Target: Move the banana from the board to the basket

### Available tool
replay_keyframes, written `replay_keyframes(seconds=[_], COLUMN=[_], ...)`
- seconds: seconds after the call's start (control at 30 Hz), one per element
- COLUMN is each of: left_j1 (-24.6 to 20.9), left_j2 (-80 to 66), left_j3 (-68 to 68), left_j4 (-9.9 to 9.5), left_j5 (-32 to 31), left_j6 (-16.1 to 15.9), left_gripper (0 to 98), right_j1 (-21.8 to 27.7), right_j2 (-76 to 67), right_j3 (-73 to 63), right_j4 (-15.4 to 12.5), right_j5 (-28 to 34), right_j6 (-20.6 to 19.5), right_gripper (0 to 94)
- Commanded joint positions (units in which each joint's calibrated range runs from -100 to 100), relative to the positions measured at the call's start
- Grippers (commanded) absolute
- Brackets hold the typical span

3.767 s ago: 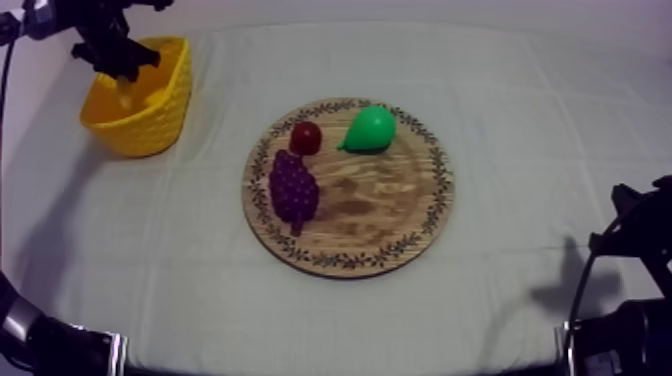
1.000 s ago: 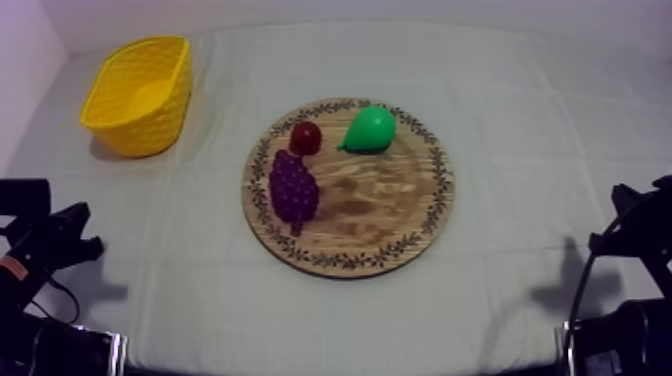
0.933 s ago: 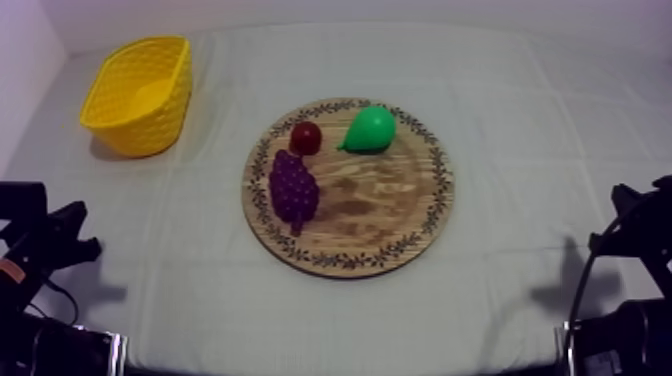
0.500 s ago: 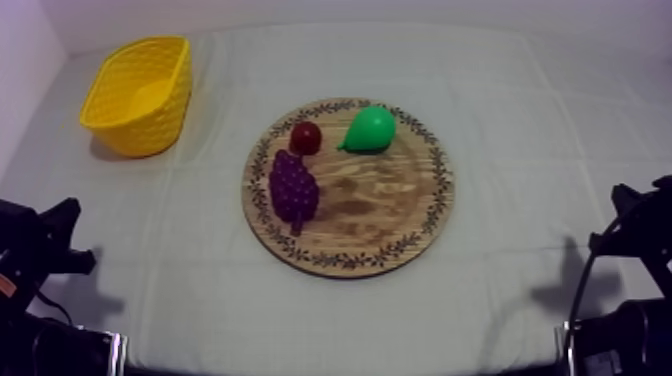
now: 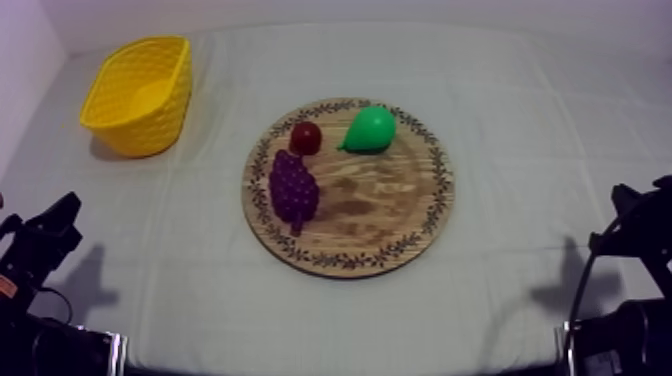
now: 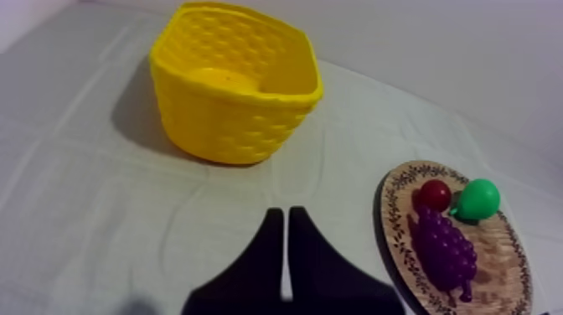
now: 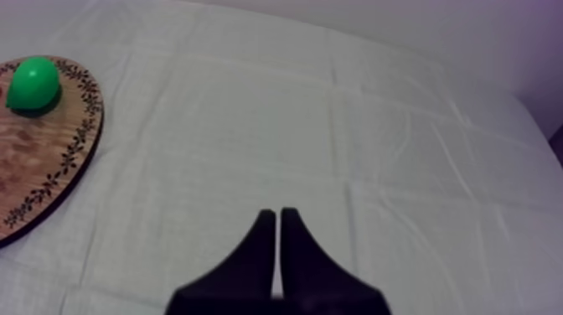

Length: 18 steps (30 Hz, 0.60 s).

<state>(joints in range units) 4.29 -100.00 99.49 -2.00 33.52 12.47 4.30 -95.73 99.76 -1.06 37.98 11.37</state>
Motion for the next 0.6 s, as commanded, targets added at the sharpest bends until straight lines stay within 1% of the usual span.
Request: replay_keyframes(seconds=[0.0, 0.57], left_j1=[0.0, 0.0], left_j2=[0.0, 0.0], left_j3=[0.1, 0.1], left_j4=[-0.03, -0.03], left_j5=[0.0, -0.1], left_j6=[-1.6, -1.8], left_gripper=[0.1, 0.1], right_j1=[0.0, 0.0], right_j2=[0.0, 0.0], right_j3=[0.0, 0.0], right_j4=[0.0, 0.0], right_j5=[0.0, 0.0], right_j6=[0.1, 0.1], right_gripper=[0.3, 0.3])
